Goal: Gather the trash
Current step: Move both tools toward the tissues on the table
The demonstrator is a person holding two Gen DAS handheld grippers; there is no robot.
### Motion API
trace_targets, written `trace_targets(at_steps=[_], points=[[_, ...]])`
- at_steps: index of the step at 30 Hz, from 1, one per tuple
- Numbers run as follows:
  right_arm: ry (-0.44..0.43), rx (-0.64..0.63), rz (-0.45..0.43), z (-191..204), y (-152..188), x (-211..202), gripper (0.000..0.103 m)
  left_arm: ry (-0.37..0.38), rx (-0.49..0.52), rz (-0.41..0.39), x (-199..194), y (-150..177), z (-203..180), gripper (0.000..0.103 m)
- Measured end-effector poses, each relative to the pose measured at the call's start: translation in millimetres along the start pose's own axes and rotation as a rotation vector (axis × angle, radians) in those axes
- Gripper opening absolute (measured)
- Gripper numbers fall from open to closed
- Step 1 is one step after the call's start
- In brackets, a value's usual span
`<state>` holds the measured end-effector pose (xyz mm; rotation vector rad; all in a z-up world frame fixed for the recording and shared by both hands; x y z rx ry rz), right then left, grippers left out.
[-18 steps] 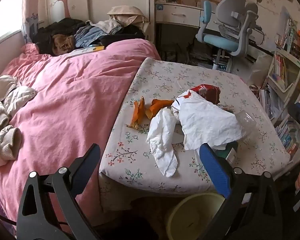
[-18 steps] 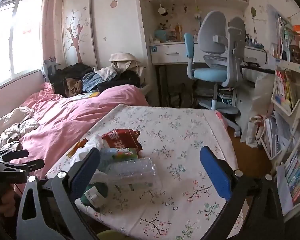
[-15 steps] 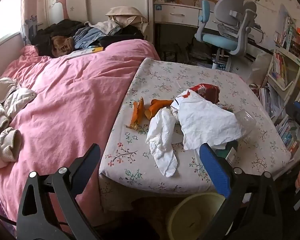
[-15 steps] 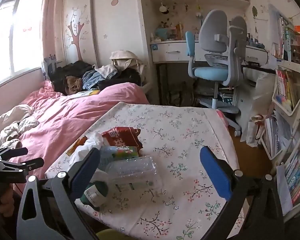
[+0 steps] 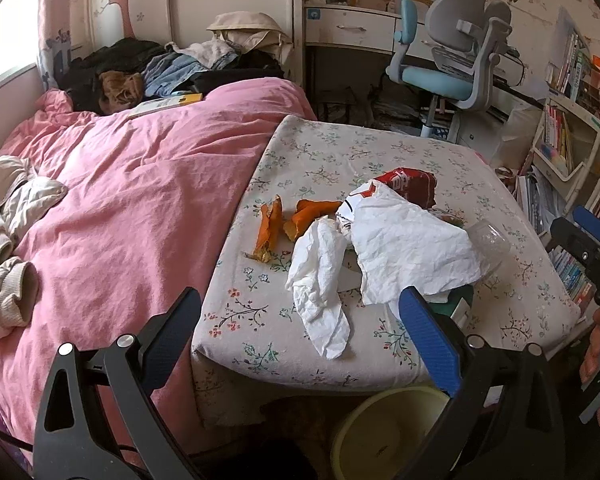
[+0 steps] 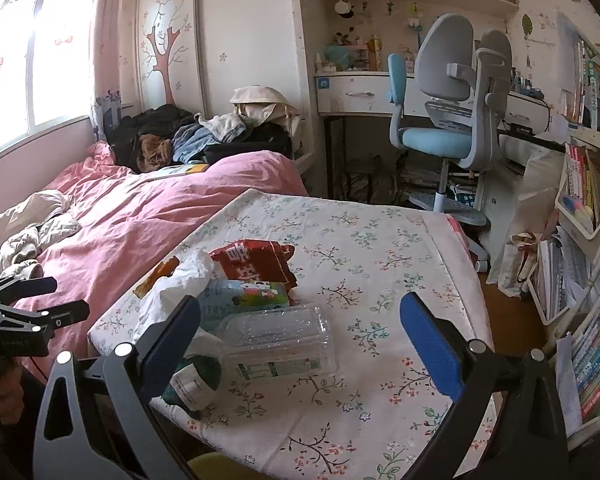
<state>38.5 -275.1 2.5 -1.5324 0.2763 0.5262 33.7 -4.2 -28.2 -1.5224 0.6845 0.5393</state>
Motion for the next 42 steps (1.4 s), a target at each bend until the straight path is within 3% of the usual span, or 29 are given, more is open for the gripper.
trace_targets(at_steps=[35, 42], points=[[-0.016, -0.022, 0.003, 6.2, -4.2, -1.1, 0.096, 0.000, -0.063, 0.013, 6.6, 1.6, 8.3, 0.096], [-0.061, -0.028, 0.008, 13.2, -3.7, -0.1, 0.096, -0.026, -0.091, 0.034, 15.9, 4.0, 17.4, 0.096]])
Point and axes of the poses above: each gripper's, at about its wrist camera, not at the fingertips, and x roughly the way its jaws point, z to its left, y to its underside, the point moved 4 cm from there along x, roughly the way its jaws point, and after that the axes turned 5 degrees about y, right-handed, at the moved point
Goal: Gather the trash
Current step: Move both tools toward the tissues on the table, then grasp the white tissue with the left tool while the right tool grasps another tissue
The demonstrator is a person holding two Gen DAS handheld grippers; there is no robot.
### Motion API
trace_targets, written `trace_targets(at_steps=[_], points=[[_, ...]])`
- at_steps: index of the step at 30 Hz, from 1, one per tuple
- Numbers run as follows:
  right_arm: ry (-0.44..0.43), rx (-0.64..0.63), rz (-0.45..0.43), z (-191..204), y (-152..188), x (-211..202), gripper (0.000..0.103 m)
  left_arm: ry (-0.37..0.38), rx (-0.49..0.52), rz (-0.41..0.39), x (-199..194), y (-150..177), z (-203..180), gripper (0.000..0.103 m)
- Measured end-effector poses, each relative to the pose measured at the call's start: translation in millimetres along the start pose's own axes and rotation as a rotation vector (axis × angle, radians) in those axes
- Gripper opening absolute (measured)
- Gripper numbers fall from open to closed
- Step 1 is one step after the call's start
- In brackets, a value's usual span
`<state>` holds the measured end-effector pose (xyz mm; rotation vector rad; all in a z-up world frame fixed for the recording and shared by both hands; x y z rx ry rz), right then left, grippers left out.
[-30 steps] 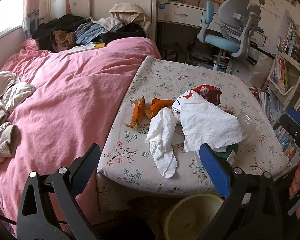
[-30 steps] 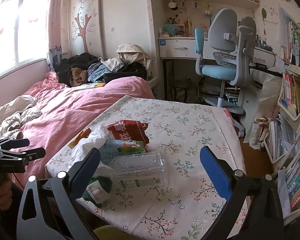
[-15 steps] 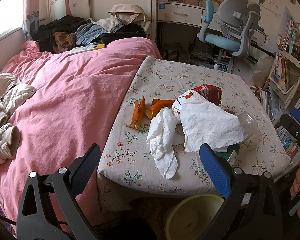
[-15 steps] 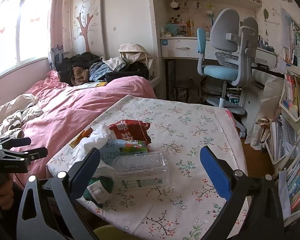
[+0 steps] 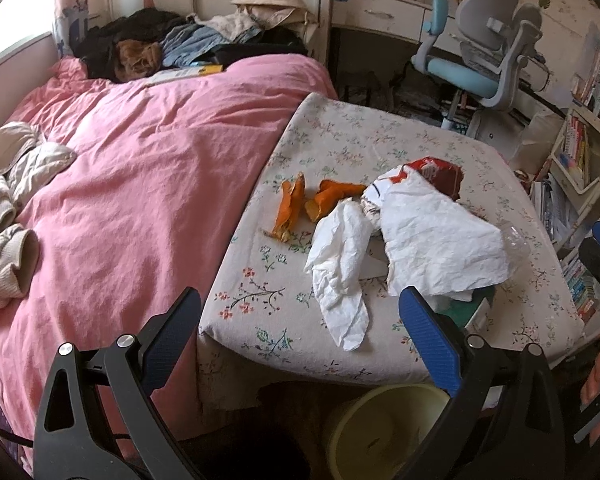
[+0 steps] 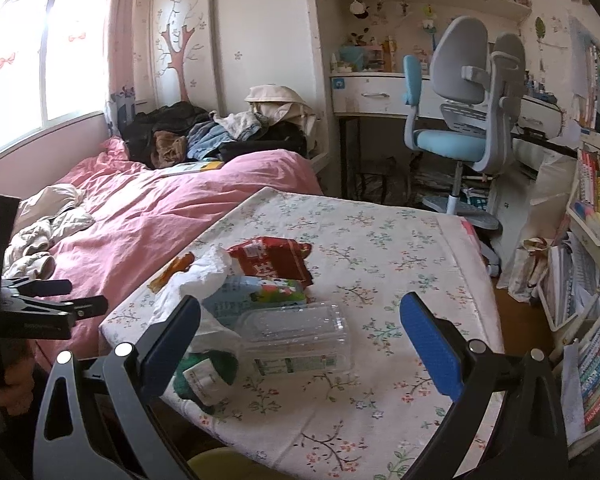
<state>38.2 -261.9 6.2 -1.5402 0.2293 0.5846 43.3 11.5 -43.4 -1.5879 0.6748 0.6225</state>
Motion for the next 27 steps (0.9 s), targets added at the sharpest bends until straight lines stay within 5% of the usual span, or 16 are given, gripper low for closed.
trace_targets(at_steps=[7, 16, 19, 21, 27], points=[[-0.127, -0.043, 0.010, 28.0, -2.1, 6.8, 0.096, -0.017, -0.013, 0.052, 9.2, 2.7, 3.9, 0.096], [-0.222, -0.110, 0.133, 74.1, -9.5, 54.6, 0.094, -0.028, -0.056, 0.124, 23.2, 7.6, 12.0, 0.096], [-0.252, -0.149, 0.209, 87.6, -3.2, 75.7, 0.068, -0.037, -0.062, 0.149, 30.8, 9.2, 12.6, 0.096], [-0.293, -0.145, 0.260, 91.0, 0.7, 85.3, 0.022, -0.050, -0.052, 0.157, 35.3, 9.4, 10.8, 0.096], [-0.340, -0.009, 0.169, 63.1, -16.8, 62.7, 0.007, -0.068, -0.014, 0.191, 56.3, 4.5, 1.8, 0.096]])
Point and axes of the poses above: each gripper's, at about its wrist camera, not at the fingertips, and x roughly the way its jaws point, z to its left, y to its underside, the point moved 4 cm from there along x, roughly the way its jaws point, and after that the axes turned 5 degrees about y, right-handed, at the moved point
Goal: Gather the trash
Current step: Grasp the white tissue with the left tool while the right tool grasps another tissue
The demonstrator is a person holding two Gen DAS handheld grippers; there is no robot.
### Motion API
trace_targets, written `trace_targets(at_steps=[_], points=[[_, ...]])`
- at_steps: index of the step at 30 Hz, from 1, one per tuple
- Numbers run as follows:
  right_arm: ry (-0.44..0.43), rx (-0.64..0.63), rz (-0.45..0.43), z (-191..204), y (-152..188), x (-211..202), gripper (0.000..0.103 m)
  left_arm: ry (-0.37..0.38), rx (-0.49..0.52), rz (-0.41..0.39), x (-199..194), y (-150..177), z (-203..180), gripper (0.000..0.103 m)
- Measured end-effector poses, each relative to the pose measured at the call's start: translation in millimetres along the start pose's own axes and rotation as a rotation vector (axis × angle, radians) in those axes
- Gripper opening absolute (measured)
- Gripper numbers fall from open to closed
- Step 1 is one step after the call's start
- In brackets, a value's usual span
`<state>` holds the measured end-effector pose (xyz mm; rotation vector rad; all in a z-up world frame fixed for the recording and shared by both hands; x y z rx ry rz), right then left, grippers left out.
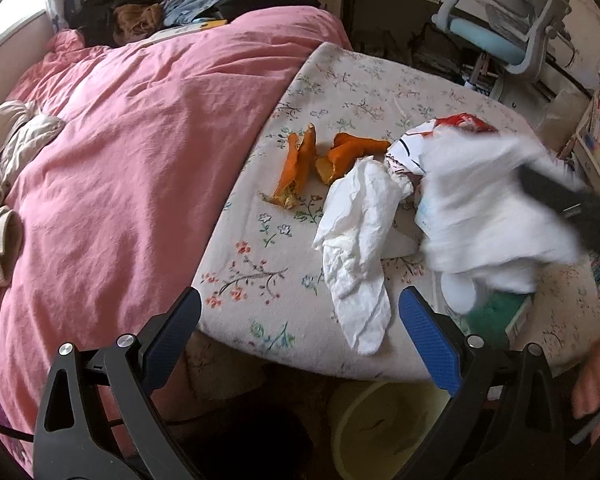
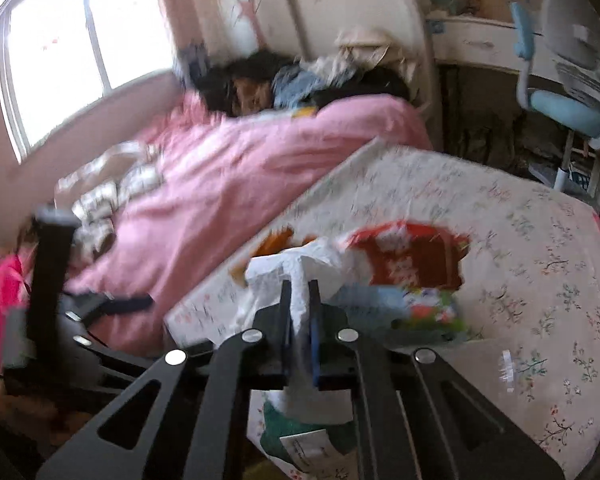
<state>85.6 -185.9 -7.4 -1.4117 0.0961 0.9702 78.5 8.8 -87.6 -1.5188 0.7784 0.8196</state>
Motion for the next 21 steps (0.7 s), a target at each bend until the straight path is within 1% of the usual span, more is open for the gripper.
trace_targets(at_steps=[3, 5, 7, 10, 11, 12, 13, 14, 15, 16, 17, 18, 19, 21], points=[[-0.003, 0.066, -0.076, -12.8, -4.8, -22.9, 0.006, -0.022, -0.004, 0.015, 12.4, -9.7, -1.4, 0.096], [-0.005, 0.109, -0.115, -22.0, -6.9, -32.2, 0.006, -0.036, -0.002, 0.007, 18.8, -17.8, -4.4, 0.096], [-0.018, 0.151, -0.139, -30.0, -9.9, -35.5, 0.006, -0.045, 0.024, -0.001, 25.4, -26.9, -11.6, 0.096], [-0.039, 0.205, -0.163, -39.7, -10.6, -38.5, 0.006, -0.098, 0.097, 0.001, 38.1, -36.6, -25.3, 0.095], [-0.041, 0.216, -0.166, -41.9, -10.5, -39.0, 0.006, -0.121, 0.119, 0.010, 43.4, -39.0, -28.4, 0.091], [-0.042, 0.222, -0.166, -43.8, -12.6, -40.0, 0.007, -0.148, 0.133, 0.019, 49.4, -40.4, -29.6, 0.078], [-0.044, 0.226, -0.166, -44.9, -13.2, -40.6, 0.007, -0.157, 0.133, 0.037, 54.9, -41.8, -28.9, 0.071], [-0.045, 0.228, -0.167, -45.0, -13.9, -41.2, 0.008, -0.144, 0.122, 0.060, 59.0, -42.0, -26.6, 0.057], [-0.046, 0.226, -0.168, -44.2, -14.3, -41.7, 0.008, -0.112, 0.095, 0.085, 63.3, -42.2, -23.2, 0.040], [-0.047, 0.223, -0.168, -44.8, -15.3, -40.8, 0.009, -0.072, 0.072, 0.094, 65.0, -42.8, -20.9, 0.034], [-0.049, 0.218, -0.169, -44.9, -15.5, -39.7, 0.009, -0.035, 0.047, 0.093, 63.6, -43.9, -18.8, 0.019], [-0.049, 0.212, -0.171, -43.2, -16.0, -39.6, 0.009, -0.019, 0.033, 0.083, 60.9, -45.1, -16.8, 0.014], [-0.050, 0.209, -0.172, -43.0, -15.3, -40.8, 0.009, 0.002, 0.019, 0.068, 58.7, -45.5, -15.5, 0.013], [-0.052, 0.202, -0.176, -42.2, -15.3, -42.3, 0.009, 0.066, -0.020, 0.033, 49.4, -46.3, -11.9, 0.009]])
Point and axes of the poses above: each gripper's, at about its wrist camera, not at the fingertips, and x roughly the way its jaws point, z to its left, y to its underside, the point moved 4 cm from there along x, roughly the way its jaws point, and after that the axes turned 5 degrees about y, right-handed, at the moved point
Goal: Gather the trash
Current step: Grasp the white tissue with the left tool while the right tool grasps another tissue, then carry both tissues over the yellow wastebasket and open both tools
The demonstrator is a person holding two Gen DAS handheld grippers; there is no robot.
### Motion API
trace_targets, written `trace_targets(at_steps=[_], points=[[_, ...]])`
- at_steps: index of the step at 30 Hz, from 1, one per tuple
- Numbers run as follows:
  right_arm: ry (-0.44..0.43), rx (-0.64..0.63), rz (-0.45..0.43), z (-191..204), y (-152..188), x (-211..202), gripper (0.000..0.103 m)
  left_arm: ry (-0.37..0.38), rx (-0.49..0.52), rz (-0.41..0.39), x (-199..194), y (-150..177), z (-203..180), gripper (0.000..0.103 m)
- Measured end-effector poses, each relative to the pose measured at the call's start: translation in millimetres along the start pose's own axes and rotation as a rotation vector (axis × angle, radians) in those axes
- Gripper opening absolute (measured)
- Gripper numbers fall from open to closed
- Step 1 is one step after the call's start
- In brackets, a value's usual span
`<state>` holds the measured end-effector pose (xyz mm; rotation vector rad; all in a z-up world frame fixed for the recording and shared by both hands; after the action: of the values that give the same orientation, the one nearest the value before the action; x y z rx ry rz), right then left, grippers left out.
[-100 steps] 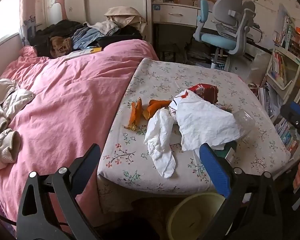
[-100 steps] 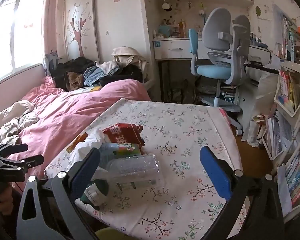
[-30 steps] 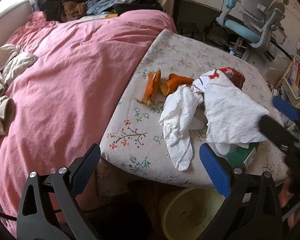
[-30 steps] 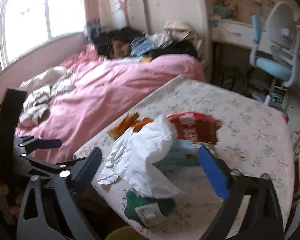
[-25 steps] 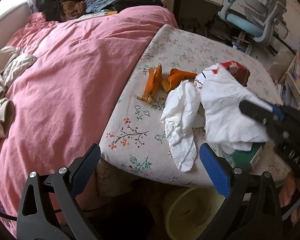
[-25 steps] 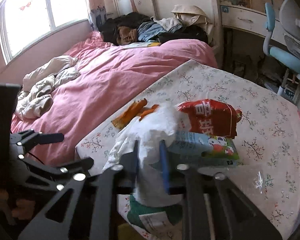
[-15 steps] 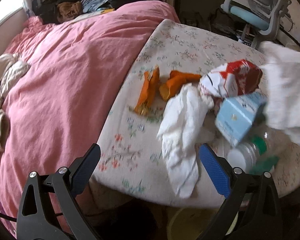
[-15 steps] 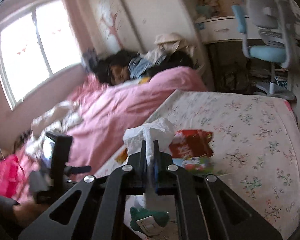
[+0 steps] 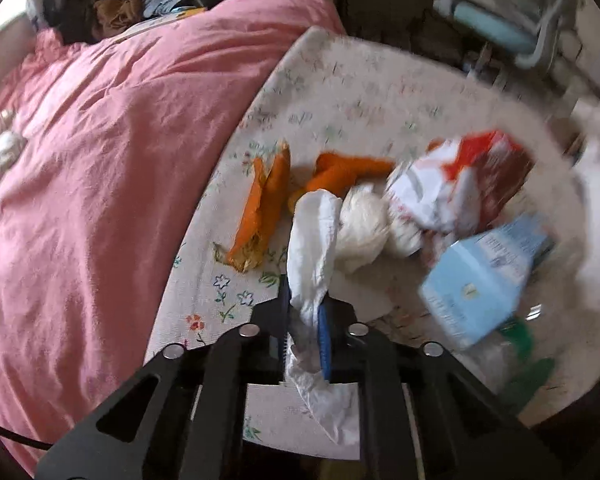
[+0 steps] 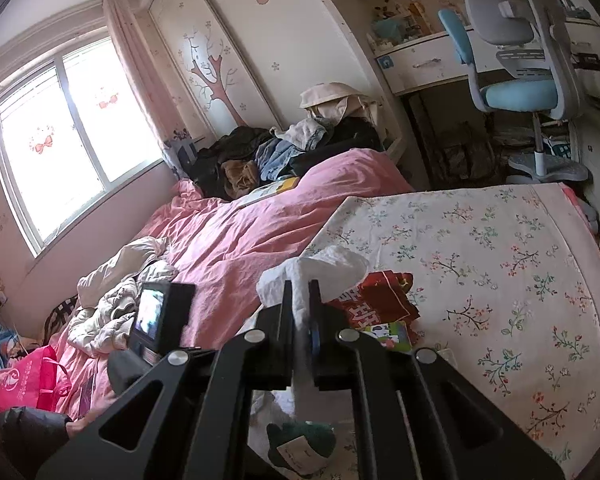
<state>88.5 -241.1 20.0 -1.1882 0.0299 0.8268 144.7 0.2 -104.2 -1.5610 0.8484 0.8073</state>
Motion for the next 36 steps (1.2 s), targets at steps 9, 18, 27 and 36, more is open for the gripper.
trace_targets(at_steps=[9, 18, 27, 36], points=[[0.003, 0.001, -0.015, -1.8, 6.3, -13.1, 0.009, 0.275, -0.164, -0.118, -46.8, 3.7, 20.8, 0.008], [-0.037, 0.000, 0.025, 12.5, 41.8, -46.3, 0.009, 0.391, -0.098, -0.136, -79.0, 36.2, 6.4, 0.008], [0.026, -0.043, 0.280, 39.5, 132.9, -49.3, 0.009, 0.439, -0.002, -0.042, -84.0, 106.1, -31.7, 0.008], [0.146, -0.063, 0.378, 29.6, 159.7, -41.9, 0.064, 0.387, 0.027, 0.166, -46.4, 165.1, -50.5, 0.013]])
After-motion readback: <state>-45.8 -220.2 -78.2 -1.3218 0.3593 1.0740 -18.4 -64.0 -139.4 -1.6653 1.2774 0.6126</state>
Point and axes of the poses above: each gripper's, at about its wrist camera, not at the fingertips, and x roughly the way its jaws point, z to its left, y to its underside, the point moved 4 cm from there along x, roughly the way its jaws point, and after that the axes turned 5 degrees about y, right-handed, at the moved point
